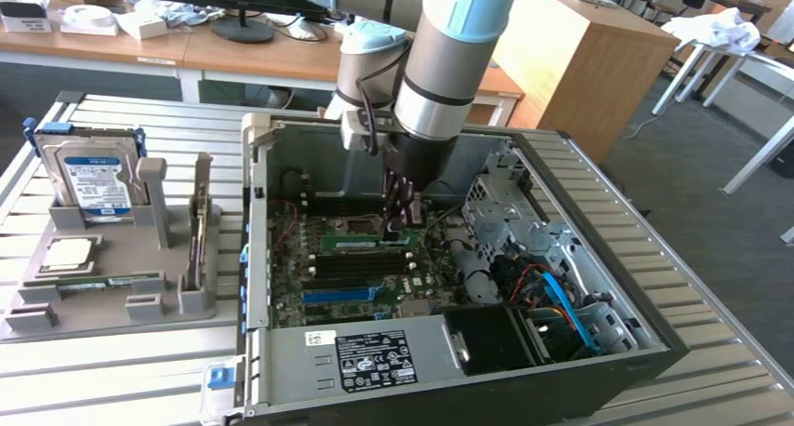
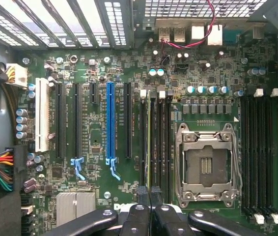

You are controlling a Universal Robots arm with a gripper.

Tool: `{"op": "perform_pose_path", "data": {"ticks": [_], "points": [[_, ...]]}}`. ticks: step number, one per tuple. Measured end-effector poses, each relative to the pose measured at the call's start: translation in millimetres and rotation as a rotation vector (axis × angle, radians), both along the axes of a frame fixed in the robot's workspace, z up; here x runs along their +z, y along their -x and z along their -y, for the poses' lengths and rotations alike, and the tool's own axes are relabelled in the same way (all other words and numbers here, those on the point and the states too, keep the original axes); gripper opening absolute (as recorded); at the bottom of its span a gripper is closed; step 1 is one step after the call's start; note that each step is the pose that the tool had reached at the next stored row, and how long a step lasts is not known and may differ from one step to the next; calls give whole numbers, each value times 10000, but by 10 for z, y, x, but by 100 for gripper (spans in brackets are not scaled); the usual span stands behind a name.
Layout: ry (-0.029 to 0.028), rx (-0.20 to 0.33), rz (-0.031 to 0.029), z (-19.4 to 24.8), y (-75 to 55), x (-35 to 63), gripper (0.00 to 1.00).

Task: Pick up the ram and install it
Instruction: 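Insert the ram into the slot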

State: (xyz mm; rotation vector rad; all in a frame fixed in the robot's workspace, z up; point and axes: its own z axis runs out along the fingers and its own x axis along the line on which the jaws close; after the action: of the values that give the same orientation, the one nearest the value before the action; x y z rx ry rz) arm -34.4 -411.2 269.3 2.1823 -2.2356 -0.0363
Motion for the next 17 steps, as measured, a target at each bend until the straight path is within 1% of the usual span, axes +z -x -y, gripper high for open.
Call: {"op": "perform_pose_path", "data": {"ticks": [3, 17], "points": [[0, 2, 0, 1, 0, -6, 11], [0, 2, 0, 2, -1, -142, 11]]}}
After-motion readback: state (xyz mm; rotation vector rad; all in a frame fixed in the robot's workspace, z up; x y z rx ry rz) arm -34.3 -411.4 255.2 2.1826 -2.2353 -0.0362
